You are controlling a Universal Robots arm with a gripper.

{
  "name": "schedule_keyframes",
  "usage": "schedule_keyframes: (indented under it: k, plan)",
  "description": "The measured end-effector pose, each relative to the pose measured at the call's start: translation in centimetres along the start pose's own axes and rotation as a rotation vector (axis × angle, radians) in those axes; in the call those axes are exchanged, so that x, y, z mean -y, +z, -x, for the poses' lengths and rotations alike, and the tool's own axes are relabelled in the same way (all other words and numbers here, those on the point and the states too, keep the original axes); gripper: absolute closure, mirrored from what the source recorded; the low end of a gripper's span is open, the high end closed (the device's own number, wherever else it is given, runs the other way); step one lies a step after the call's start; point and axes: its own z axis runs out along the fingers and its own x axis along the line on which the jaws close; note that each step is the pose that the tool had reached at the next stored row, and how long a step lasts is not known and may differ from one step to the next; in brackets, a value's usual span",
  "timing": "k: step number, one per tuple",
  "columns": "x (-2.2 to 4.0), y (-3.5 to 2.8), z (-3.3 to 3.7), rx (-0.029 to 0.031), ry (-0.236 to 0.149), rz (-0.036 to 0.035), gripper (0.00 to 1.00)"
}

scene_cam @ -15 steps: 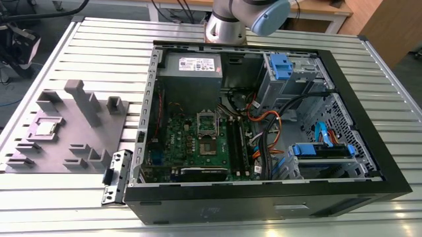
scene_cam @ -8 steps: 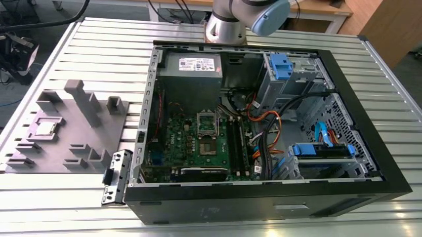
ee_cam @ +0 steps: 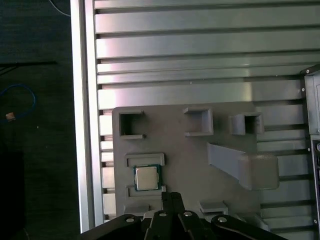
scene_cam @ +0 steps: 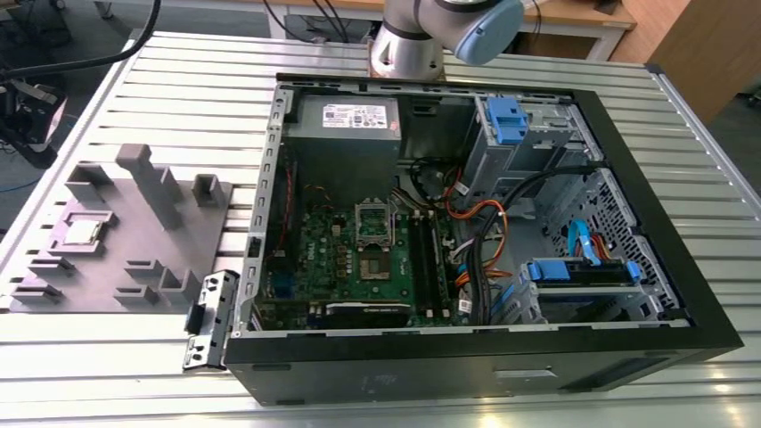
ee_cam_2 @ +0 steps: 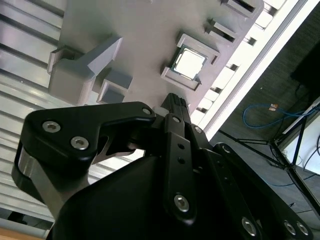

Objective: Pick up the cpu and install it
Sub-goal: 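Reach for the cpu, then pick up the cpu and move it towards the insertion slot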

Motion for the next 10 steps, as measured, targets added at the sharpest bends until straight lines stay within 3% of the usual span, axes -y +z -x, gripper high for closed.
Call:
schedule_keyframes:
  k: [10]
  plan:
    - [0.02,0.09,-0.03,0.0,0.0,0.0,0.89]
